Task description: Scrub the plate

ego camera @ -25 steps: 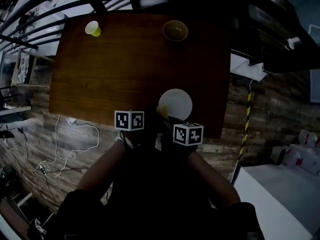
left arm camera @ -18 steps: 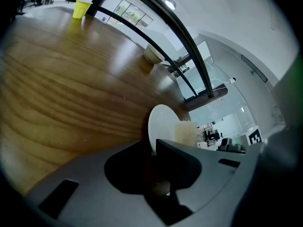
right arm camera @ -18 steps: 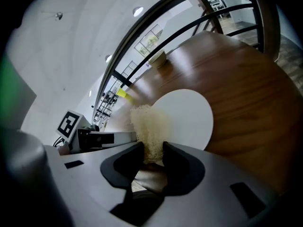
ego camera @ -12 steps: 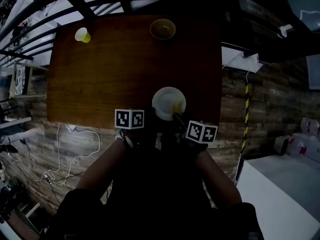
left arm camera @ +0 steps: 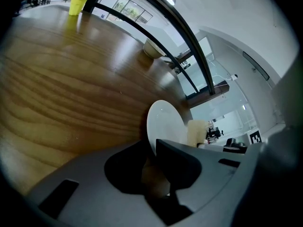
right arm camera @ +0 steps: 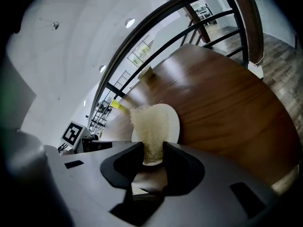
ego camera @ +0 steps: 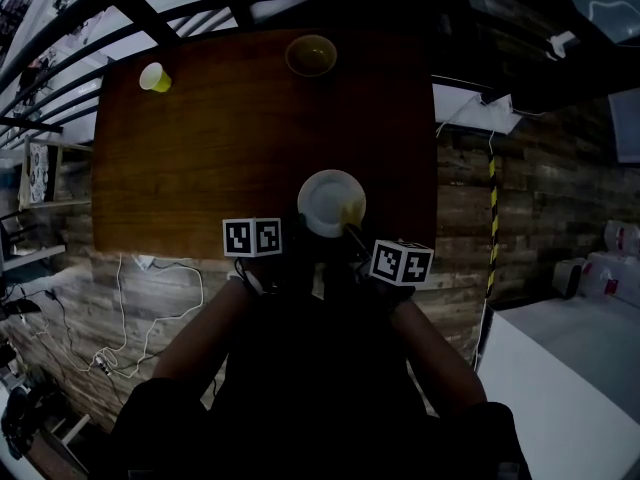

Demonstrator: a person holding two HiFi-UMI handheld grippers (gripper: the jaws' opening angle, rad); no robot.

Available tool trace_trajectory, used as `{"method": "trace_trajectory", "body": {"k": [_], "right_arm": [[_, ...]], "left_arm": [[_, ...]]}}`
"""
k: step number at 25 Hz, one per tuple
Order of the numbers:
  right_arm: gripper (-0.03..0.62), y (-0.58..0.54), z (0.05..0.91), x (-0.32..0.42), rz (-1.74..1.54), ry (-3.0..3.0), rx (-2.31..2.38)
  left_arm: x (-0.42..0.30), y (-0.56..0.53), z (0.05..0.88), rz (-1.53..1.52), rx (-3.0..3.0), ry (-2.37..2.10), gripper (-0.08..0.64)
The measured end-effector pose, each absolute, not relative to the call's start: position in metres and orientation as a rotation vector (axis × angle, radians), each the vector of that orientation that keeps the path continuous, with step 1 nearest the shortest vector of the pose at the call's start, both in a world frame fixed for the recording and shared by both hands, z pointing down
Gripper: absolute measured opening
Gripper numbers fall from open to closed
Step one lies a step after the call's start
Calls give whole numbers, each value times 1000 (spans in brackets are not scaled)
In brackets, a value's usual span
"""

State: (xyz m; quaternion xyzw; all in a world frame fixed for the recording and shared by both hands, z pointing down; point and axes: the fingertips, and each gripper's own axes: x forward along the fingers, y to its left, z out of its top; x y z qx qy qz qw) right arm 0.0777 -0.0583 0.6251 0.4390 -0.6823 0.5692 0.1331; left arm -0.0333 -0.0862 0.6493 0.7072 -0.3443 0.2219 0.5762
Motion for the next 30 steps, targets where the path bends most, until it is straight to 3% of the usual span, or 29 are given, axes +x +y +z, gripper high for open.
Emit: {"method": "trace_trajectory", "body": {"k": [12,30], "right_arm": [[137,-36,626,-3,1585,-2045,952],[137,-35,632,70,1687,-1966,1182]], "left_arm": [[-47,-82,646,406,1594,-844,72],[-38,-82,651,482,1613,-811,72]]}}
